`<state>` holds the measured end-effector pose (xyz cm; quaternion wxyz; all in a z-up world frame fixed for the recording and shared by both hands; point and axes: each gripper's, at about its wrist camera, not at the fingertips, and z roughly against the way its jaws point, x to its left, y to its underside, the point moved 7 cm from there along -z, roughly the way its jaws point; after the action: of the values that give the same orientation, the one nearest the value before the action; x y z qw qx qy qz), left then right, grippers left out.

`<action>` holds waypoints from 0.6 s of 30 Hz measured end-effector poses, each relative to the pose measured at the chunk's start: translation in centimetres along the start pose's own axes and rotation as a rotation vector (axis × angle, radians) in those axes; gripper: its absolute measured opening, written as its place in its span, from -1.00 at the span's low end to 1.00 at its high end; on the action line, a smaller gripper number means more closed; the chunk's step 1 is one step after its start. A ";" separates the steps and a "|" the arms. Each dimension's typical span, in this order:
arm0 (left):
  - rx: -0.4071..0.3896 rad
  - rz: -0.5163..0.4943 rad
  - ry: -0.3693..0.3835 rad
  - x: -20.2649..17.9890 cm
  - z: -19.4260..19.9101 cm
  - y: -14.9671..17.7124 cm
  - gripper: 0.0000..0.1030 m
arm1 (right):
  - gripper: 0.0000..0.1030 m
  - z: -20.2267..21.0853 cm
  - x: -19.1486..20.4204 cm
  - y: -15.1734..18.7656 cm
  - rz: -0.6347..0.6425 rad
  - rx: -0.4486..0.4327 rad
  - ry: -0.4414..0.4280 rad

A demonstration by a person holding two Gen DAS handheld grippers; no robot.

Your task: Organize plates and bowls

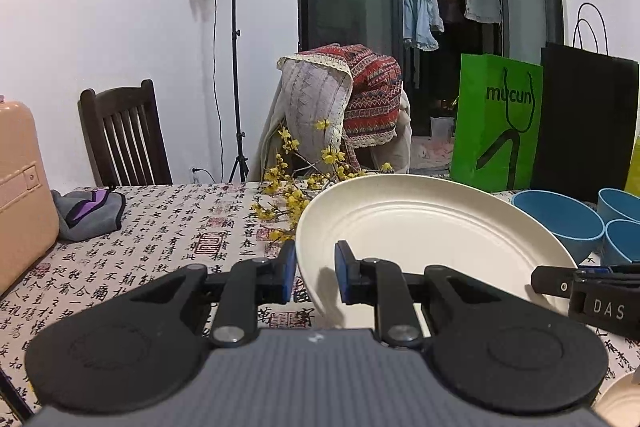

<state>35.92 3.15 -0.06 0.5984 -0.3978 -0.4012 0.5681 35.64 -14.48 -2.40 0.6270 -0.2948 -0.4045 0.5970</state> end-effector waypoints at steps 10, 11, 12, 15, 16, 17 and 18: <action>-0.021 0.012 -0.016 0.4 2.7 -0.1 -0.60 | -0.63 2.3 0.9 0.2 0.007 -0.023 -0.013; -0.023 0.015 -0.018 0.4 2.9 -0.1 -0.60 | -0.63 2.5 0.9 0.2 0.007 -0.024 -0.015; -0.024 0.016 -0.020 0.5 3.2 -0.1 -0.60 | -0.63 2.7 1.0 0.3 0.007 -0.025 -0.016; -0.028 0.015 -0.029 0.6 3.9 0.0 -0.60 | -0.63 3.4 1.2 0.5 0.011 -0.029 -0.022; -0.030 0.015 -0.031 0.6 4.1 0.1 -0.60 | -0.63 3.6 1.3 0.5 0.013 -0.031 -0.023; -0.030 0.018 -0.032 0.7 4.4 0.2 -0.60 | -0.63 3.8 1.4 0.5 0.015 -0.034 -0.025; -0.030 0.020 -0.033 0.8 4.6 0.2 -0.60 | -0.63 4.0 1.4 0.6 0.016 -0.037 -0.026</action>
<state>31.61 4.05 1.40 0.5800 -0.4010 -0.4155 0.5746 31.87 -13.46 -0.69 0.6114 -0.3017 -0.4210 0.5983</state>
